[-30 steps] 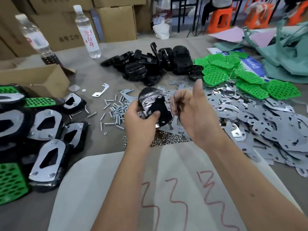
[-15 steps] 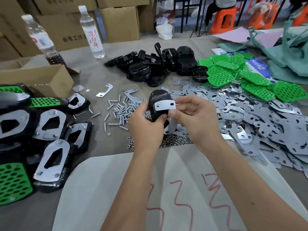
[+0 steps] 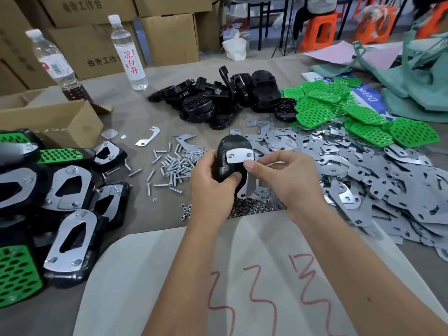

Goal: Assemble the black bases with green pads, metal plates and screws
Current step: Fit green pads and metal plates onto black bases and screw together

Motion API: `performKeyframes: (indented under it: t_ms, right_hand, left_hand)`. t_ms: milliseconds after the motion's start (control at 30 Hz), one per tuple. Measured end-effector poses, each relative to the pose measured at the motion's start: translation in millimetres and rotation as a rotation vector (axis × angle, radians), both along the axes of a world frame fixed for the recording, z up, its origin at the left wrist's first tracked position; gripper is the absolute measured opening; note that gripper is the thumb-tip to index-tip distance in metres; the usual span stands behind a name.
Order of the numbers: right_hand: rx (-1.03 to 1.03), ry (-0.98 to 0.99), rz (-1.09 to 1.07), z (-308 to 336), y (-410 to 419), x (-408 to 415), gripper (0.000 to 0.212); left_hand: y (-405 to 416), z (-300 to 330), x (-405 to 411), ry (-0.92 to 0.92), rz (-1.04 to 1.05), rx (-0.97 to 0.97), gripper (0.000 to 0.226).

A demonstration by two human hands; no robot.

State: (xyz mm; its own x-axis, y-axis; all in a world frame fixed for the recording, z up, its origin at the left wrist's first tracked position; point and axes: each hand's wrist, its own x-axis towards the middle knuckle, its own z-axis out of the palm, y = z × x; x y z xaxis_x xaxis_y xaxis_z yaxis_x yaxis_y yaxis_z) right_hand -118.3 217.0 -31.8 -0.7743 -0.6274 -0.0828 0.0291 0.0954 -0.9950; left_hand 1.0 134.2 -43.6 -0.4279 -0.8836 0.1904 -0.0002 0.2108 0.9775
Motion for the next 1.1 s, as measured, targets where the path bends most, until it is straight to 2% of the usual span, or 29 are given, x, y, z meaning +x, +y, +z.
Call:
performKeyframes:
  t_ms: [233,400,600,733,933,1100]
  right_hand:
    - [0.049,-0.085,0.129,1.0,0.7,-5.8,0.033]
    - [0.071,-0.08,0.206,-1.9,-0.9,-4.0,0.026]
    - [0.012,0.007,0.156,-2.8,-3.3,3.5,0.034]
    - [-0.031,-0.052,0.152,-3.6,-2.4,6.5,0.042]
    - [-0.053,-0.076,0.133,-3.7,-2.4,7.9,0.036]
    - [-0.082,-0.103,0.137,-1.1,-2.8,6.0,0.042]
  left_hand:
    - [0.2,-1.3,0.0,-0.015,-0.016,-0.005,0.031]
    - [3.1,-2.0,-0.4,-0.027,-0.017,-0.012,0.038]
    - [0.4,-0.7,1.5,-0.002,-0.051,0.036,0.035]
    - [0.7,1.7,3.5,-0.044,-0.083,0.078,0.033]
    - [-1.1,5.6,10.4,-0.03,-0.163,0.128,0.042]
    - [1.0,10.7,8.8,-0.008,-0.198,0.133,0.042]
